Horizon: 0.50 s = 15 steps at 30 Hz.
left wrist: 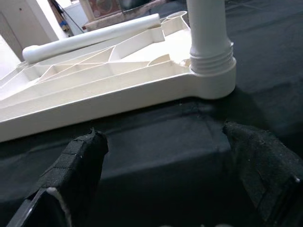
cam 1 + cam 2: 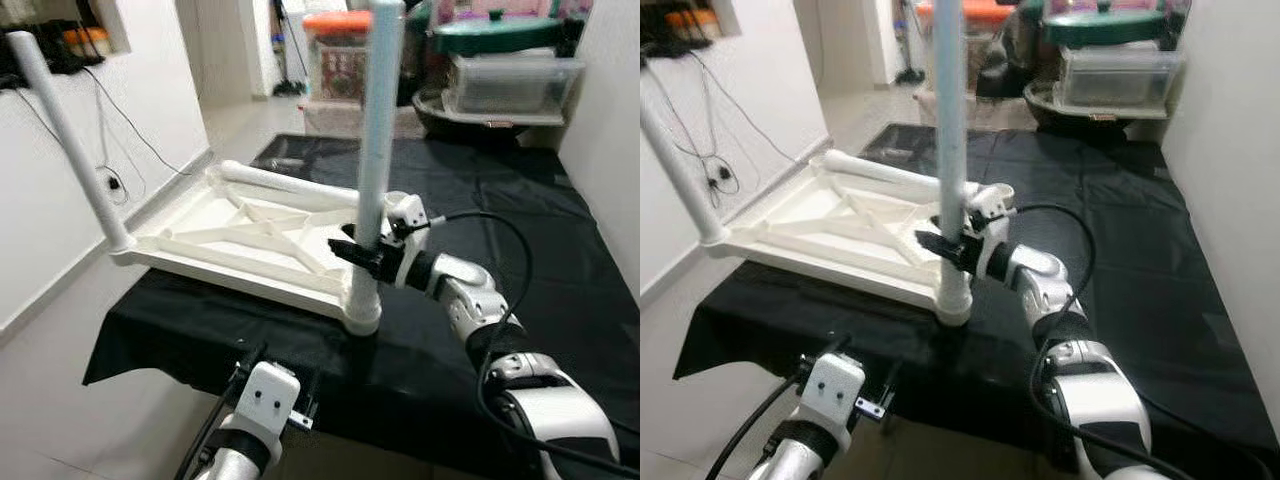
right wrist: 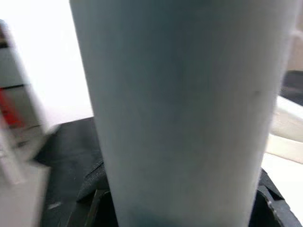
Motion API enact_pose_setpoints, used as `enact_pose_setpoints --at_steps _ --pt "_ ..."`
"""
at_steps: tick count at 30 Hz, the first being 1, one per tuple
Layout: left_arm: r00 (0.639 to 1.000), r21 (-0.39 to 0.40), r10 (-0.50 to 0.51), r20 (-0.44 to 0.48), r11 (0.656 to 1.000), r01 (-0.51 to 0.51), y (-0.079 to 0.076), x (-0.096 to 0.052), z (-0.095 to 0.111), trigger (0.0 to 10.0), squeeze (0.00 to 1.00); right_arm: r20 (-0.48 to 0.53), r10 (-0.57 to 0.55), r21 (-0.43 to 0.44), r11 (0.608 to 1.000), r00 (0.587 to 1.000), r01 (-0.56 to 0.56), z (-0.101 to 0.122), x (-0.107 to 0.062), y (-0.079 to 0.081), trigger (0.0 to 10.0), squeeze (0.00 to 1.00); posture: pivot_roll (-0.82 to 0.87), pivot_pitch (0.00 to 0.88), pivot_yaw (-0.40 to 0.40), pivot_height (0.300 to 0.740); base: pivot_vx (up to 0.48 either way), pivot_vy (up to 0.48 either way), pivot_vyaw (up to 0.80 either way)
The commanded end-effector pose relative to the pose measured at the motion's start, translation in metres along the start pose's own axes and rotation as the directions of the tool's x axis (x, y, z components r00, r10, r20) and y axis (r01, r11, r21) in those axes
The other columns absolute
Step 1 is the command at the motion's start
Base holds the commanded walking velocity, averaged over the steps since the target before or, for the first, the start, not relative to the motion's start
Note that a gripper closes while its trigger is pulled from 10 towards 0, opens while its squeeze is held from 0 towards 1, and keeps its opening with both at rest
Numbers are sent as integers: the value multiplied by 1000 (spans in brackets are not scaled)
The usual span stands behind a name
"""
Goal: Building children table
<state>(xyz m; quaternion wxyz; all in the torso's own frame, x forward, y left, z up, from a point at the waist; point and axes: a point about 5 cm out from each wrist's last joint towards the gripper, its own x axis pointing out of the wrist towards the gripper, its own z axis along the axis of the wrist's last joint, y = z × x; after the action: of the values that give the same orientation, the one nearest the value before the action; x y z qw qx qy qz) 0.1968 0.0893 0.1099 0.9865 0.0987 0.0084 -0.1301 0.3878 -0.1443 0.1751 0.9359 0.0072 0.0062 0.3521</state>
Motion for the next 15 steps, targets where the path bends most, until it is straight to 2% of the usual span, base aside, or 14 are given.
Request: enact_pose_setpoints --at_steps 1,2,3,4,5,6,7,9,10,12,13,15 --pt "1000 10 -4 -13 1000 4 1 0 -3 10000 0 -53 -273 62 959 960 277 -13 -11 -21 0 0 55 0 20 740 0 0 0" --pt "1000 10 -4 -14 1000 4 1 0 -3 10000 0 -77 -484 27 873 872 487 -14 -22 -37 0 0 54 0 20 740 0 0 0" --pt "1000 10 -4 -14 1000 4 1 0 -3 10000 0 -77 -484 27 873 872 487 -14 -22 -37 0 0 54 0 20 740 0 0 0" --pt "1000 11 -5 -14 1000 5 2 0 -3 10000 0 -84 -736 -28 675 671 737 -16 -42 -56 0 0 54 0 20 740 0 0 0" --pt "1000 11 -5 -14 1000 5 2 0 -3 10000 0 -84 -736 -28 675 671 737 -16 -42 -56 0 0 54 0 20 740 0 0 0" --pt "1000 11 -6 -15 1000 6 1 0 -3 10000 0 -75 -792 -49 610 606 791 -16 -47 -60 0 0 54 0 20 740 0 0 0" --pt "1000 11 -6 -15 1000 6 1 0 -3 10000 0 -75 -792 -49 610 606 791 -16 -47 -60 0 0 54 0 20 740 0 0 0" --pt "1000 12 -7 -16 1000 7 2 0 -4 10000 0 -61 -880 -35 474 471 880 -18 -54 -62 0 0 54 0 22 740 0 0 0" --pt "1000 12 -7 -16 1000 7 2 0 -4 10000 0 -61 -880 -35 474 471 880 -18 -54 -62 0 0 54 0 22 740 0 0 0" --pt "1000 13 -7 -16 1000 7 2 0 -4 10000 0 -52 -931 -11 362 361 932 -21 -54 -56 0 0 54 0 22 740 0 0 0" --pt "1000 13 -7 -16 1000 7 2 0 -4 10000 0 -52 -931 -11 362 361 932 -21 -54 -56 0 0 54 0 22 740 0 0 0" --pt "1000 14 -5 -17 1000 6 2 0 -4 10000 0 -56 -952 5 302 302 953 -24 -46 -44 0 0 54 0 22 740 0 0 0"
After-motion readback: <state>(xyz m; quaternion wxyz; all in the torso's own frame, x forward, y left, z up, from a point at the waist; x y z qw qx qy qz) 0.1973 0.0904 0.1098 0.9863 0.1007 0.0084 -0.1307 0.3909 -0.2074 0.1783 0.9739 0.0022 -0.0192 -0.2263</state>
